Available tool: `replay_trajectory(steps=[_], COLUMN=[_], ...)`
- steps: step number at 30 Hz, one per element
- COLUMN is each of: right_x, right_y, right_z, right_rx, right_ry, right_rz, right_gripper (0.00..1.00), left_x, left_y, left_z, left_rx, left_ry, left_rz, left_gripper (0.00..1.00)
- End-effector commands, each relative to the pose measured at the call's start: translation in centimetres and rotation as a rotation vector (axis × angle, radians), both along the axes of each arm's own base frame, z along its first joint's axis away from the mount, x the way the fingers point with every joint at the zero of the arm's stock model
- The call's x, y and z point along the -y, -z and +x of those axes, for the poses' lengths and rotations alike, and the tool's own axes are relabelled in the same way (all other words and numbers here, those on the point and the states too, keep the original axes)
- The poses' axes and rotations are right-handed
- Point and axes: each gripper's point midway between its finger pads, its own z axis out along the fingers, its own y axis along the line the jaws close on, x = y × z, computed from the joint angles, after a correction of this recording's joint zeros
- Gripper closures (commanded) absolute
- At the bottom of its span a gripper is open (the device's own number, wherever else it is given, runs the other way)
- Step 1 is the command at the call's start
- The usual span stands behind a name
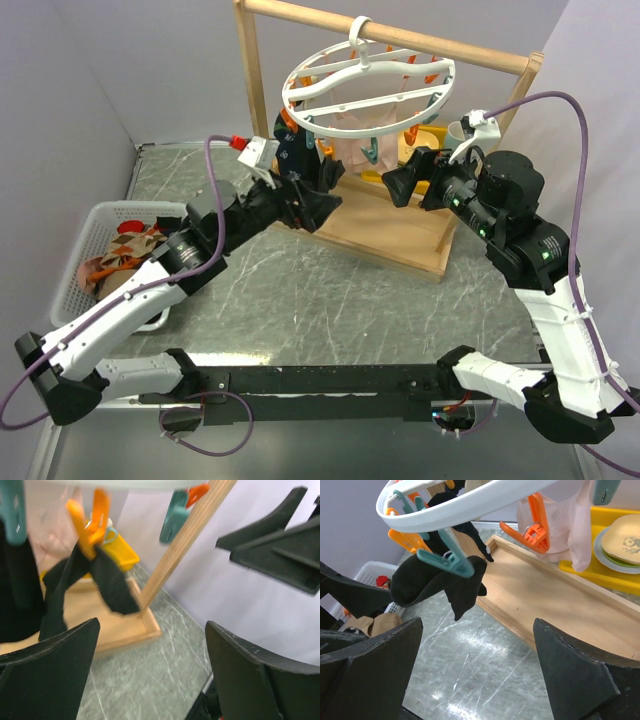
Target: Remove the socks clipped to the hanger
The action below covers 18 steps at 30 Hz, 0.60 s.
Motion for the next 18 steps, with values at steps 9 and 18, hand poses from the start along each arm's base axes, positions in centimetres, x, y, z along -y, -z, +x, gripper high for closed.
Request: replay_trajectory(steps=[9,18], right_x=[0.5,0.5], right_y=[-1.7,-1.7], right_z=[-0.6,-0.7], right_rx=[0.051,0.051], right_ry=[0.009,0.013], right_rz=[0.046,0.051], right_gripper=[0.0,0.0], left_x=[-0.2,-0.4], left_y=[-2.7,-1.8], left_z=[4.5,4.8], left_rx=[0.034,0.023], left_ry=[-0.255,-0.293], left_rz=[0.062,0.112], left_gripper=[0.25,0.4])
